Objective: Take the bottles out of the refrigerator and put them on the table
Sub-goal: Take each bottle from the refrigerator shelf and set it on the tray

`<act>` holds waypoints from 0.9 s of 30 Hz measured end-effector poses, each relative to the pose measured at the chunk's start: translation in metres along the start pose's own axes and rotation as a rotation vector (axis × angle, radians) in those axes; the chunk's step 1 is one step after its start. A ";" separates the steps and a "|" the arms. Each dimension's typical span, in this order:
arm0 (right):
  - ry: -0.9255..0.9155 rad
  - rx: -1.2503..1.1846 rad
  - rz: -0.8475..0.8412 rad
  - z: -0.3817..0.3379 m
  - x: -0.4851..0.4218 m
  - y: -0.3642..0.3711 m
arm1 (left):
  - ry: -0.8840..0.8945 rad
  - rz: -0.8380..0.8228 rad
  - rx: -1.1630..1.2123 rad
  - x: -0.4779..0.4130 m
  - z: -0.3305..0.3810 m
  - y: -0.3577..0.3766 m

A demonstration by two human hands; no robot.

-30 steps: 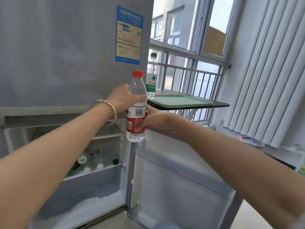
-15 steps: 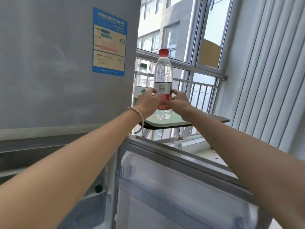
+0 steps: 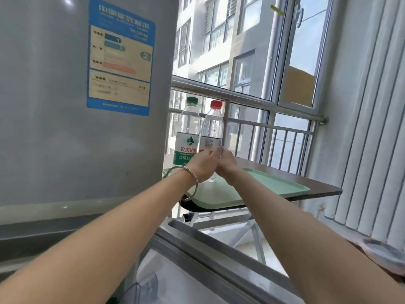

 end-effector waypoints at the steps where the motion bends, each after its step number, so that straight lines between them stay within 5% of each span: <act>1: -0.016 0.047 0.004 0.000 -0.002 0.001 | -0.003 0.011 -0.018 -0.002 -0.001 0.002; 9: -0.024 0.223 -0.079 -0.003 -0.008 -0.003 | 0.009 0.035 -0.099 -0.006 0.003 0.003; 15: -0.250 0.286 0.085 -0.033 0.045 -0.024 | 0.162 0.060 -0.156 0.033 0.016 -0.026; 21: -0.340 0.333 0.040 -0.066 0.115 -0.034 | 0.345 0.110 -0.330 0.089 0.018 -0.085; 27: -0.270 0.331 -0.137 -0.088 0.186 -0.006 | 0.278 0.091 -0.490 0.140 -0.022 -0.144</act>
Point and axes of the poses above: each hand's wrist, its own x-axis away from the middle knuckle, its own y-axis out of the palm, z = x × y, the point moved 2 cm from there along -x, towards the middle knuckle, and after that the axes turned 15 degrees about z, right-handed, at the moved point
